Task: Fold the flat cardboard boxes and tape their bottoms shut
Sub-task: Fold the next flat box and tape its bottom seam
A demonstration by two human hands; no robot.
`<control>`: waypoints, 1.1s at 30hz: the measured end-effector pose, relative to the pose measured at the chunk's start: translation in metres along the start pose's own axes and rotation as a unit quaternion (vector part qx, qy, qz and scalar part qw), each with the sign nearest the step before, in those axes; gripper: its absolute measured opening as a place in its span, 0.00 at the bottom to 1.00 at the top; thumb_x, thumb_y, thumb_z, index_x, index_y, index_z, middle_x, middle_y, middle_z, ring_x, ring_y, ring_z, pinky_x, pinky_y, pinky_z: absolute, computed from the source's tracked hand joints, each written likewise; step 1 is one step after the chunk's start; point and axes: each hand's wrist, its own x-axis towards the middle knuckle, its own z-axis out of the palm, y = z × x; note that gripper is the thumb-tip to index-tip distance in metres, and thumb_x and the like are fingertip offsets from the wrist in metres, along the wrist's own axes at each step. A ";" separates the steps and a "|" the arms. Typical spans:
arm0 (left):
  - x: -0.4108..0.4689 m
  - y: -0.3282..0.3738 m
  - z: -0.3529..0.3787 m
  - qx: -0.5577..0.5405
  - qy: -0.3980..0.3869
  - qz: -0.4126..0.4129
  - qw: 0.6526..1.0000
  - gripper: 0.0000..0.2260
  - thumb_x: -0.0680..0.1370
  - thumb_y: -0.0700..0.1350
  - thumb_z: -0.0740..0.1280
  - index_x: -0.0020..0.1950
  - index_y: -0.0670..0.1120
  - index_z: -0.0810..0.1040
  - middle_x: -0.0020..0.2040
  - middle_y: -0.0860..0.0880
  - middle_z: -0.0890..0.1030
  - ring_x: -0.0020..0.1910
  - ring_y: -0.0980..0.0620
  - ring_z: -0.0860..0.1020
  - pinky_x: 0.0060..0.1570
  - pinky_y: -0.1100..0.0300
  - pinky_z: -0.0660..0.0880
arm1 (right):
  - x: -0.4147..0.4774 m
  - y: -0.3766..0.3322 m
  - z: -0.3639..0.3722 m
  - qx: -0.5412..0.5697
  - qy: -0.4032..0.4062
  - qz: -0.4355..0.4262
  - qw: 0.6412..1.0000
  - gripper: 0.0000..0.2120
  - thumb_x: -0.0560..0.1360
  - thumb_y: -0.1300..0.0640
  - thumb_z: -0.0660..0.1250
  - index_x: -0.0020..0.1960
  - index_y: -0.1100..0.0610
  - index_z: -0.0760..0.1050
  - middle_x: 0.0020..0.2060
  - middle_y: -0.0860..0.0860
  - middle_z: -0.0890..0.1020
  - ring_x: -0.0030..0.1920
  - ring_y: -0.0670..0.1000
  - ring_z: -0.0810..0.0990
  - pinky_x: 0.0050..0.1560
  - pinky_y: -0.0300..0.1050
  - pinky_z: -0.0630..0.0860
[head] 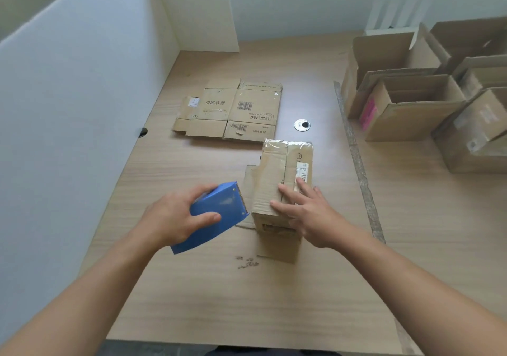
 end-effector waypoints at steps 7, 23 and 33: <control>-0.018 0.005 0.000 0.116 0.019 0.153 0.981 0.29 0.74 0.66 0.65 0.72 0.72 0.55 0.55 0.63 0.78 0.49 0.53 0.78 0.41 0.56 0.77 | -0.015 -0.001 -0.007 0.011 0.089 0.027 0.996 0.27 0.81 0.58 0.60 0.77 0.41 0.62 0.80 0.45 0.53 0.80 0.58 0.41 0.76 0.62 0.41; -0.017 0.021 0.010 0.116 0.129 0.366 0.914 0.25 0.76 0.62 0.63 0.72 0.57 0.68 0.43 0.56 0.81 0.39 0.53 0.79 0.32 0.61 0.75 | -0.009 -0.034 -0.030 0.337 0.178 -0.010 0.925 0.06 0.79 0.56 0.68 0.52 0.56 0.82 0.65 0.47 0.76 0.75 0.50 0.62 0.74 0.47 0.59; -0.011 0.038 0.009 0.095 0.144 0.387 0.906 0.25 0.76 0.61 0.64 0.72 0.55 0.70 0.45 0.59 0.78 0.43 0.56 0.74 0.35 0.64 0.68 | -0.017 -0.028 -0.029 0.424 0.195 0.003 0.884 0.04 0.77 0.56 0.71 0.46 0.53 0.75 0.55 0.47 0.80 0.61 0.48 0.76 0.65 0.49 0.70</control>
